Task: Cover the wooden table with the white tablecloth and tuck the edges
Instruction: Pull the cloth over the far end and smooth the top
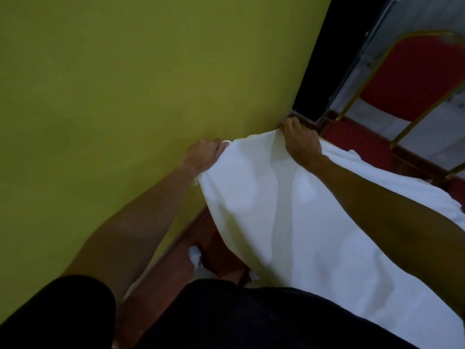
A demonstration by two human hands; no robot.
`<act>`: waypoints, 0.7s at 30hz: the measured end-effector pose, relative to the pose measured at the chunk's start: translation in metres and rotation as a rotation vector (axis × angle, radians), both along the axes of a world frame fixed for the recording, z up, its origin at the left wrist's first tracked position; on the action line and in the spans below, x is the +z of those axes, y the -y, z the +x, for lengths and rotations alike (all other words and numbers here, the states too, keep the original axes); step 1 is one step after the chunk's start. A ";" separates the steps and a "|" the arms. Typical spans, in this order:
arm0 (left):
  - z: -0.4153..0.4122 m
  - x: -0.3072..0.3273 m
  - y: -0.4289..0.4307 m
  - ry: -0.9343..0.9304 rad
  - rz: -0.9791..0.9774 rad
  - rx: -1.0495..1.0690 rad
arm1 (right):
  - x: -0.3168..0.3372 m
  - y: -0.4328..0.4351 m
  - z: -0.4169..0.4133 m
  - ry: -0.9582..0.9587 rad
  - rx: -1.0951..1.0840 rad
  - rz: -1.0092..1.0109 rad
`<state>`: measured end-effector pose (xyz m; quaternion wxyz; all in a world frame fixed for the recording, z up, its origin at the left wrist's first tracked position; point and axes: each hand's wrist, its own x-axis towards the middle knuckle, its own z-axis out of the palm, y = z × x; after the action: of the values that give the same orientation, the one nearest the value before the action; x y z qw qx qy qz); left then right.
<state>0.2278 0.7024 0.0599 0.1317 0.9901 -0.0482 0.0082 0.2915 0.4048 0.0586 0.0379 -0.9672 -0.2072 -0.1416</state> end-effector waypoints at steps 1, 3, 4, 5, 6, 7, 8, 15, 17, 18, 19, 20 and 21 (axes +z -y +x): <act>0.006 0.001 -0.001 0.000 -0.006 -0.017 | 0.001 0.000 0.000 0.001 -0.021 -0.007; 0.018 0.005 -0.001 -0.004 -0.029 -0.057 | 0.004 0.001 -0.001 -0.027 -0.076 -0.019; 0.024 0.007 0.000 -0.020 -0.037 -0.077 | 0.006 0.001 -0.003 -0.050 -0.111 -0.012; 0.028 0.008 -0.001 -0.044 -0.036 -0.094 | 0.006 0.000 -0.007 -0.071 -0.147 0.003; 0.032 0.007 0.000 -0.067 -0.028 -0.115 | 0.006 0.000 -0.011 -0.090 -0.181 0.021; 0.034 0.005 0.001 -0.079 -0.016 -0.145 | 0.004 0.000 -0.016 -0.115 -0.209 0.038; 0.034 0.002 0.003 -0.083 -0.014 -0.180 | 0.002 0.000 -0.022 -0.147 -0.233 0.047; 0.023 -0.035 -0.001 -0.213 -0.011 -0.367 | -0.031 -0.007 -0.082 -0.362 -0.412 0.021; 0.017 -0.044 -0.006 -0.233 -0.062 -0.426 | -0.044 -0.008 -0.096 -0.487 -0.470 -0.014; 0.015 -0.049 -0.009 -0.234 -0.083 -0.436 | -0.049 -0.008 -0.102 -0.587 -0.510 -0.043; 0.015 -0.054 -0.013 -0.246 -0.092 -0.439 | -0.053 -0.008 -0.107 -0.699 -0.546 -0.061; 0.016 -0.058 -0.015 -0.265 -0.091 -0.449 | -0.057 -0.008 -0.113 -0.806 -0.569 -0.055; 0.017 -0.063 -0.017 -0.283 -0.090 -0.468 | -0.061 -0.008 -0.119 -0.892 -0.576 -0.037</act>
<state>0.2451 0.7196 -0.0032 0.1795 0.9364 -0.2563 -0.1587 0.1727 0.4129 -0.0028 0.0646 -0.9519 0.1004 0.2823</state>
